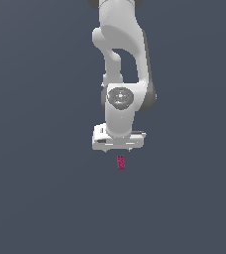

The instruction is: Pick up the object and move it to a goal position.

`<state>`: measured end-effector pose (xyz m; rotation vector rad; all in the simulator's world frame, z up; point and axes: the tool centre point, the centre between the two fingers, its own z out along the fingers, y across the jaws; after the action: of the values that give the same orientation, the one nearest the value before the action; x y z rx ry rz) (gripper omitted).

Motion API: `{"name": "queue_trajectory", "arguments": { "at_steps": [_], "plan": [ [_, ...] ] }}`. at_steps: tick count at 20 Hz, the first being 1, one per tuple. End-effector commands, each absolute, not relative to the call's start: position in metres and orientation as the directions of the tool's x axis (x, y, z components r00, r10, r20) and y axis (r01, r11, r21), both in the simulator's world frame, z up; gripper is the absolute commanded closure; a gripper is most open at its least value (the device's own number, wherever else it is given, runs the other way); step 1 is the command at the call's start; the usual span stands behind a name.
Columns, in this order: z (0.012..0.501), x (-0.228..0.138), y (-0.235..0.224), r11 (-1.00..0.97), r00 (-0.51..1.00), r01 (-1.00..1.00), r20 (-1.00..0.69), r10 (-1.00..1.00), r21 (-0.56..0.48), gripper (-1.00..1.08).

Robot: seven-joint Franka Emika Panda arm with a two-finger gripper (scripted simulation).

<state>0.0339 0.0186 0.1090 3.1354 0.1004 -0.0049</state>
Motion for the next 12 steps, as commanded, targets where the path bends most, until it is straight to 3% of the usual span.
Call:
{"name": "queue_trajectory", "arguments": {
  "at_steps": [1,12],
  "plan": [
    [0.093,0.039,0.025,-0.997,0.997,0.074,-0.002,0.074,0.004,-0.92],
    [0.062,0.048,0.037,-0.996,0.996,0.092,0.000,0.092,0.000,-0.92]
  ]
}}
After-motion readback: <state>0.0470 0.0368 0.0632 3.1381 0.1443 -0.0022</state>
